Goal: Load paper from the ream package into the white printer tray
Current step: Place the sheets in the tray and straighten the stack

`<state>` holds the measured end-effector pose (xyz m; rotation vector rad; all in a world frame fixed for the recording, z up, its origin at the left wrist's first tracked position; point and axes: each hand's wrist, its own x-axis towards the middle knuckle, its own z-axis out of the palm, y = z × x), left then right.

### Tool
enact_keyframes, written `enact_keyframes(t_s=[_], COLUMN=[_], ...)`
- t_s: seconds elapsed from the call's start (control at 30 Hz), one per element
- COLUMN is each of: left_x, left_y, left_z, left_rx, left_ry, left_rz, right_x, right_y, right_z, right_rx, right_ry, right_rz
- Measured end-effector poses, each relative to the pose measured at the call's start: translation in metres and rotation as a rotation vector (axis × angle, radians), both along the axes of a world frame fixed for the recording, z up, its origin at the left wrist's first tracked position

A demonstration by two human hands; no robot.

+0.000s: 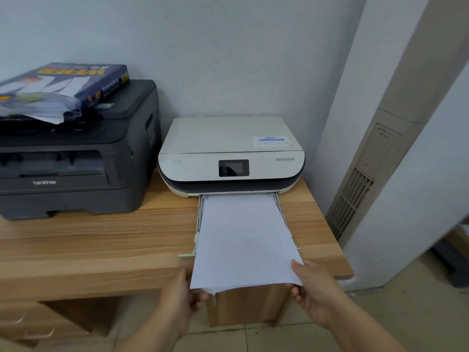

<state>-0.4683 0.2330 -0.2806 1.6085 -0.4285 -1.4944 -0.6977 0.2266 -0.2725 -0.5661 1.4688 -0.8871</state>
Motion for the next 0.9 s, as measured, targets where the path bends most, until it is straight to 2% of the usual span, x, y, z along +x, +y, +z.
enact_keyframes(t_s=[0.3, 0.63, 0.9], left_x=[-0.008, 0.005, 0.013], left_y=[-0.038, -0.038, -0.040], left_z=[0.004, 0.003, -0.015], left_rx=[0.061, 0.034, 0.073], left_ry=[0.061, -0.058, 0.010], left_rz=[-0.016, -0.096, -0.089], right_x=[0.006, 0.006, 0.002], right_y=[-0.004, -0.008, -0.017], right_z=[0.001, -0.002, -0.011], right_rx=[0.026, 0.042, 0.053], right_ry=[-0.048, -0.084, -0.034], right_rz=[-0.032, -0.058, -0.027])
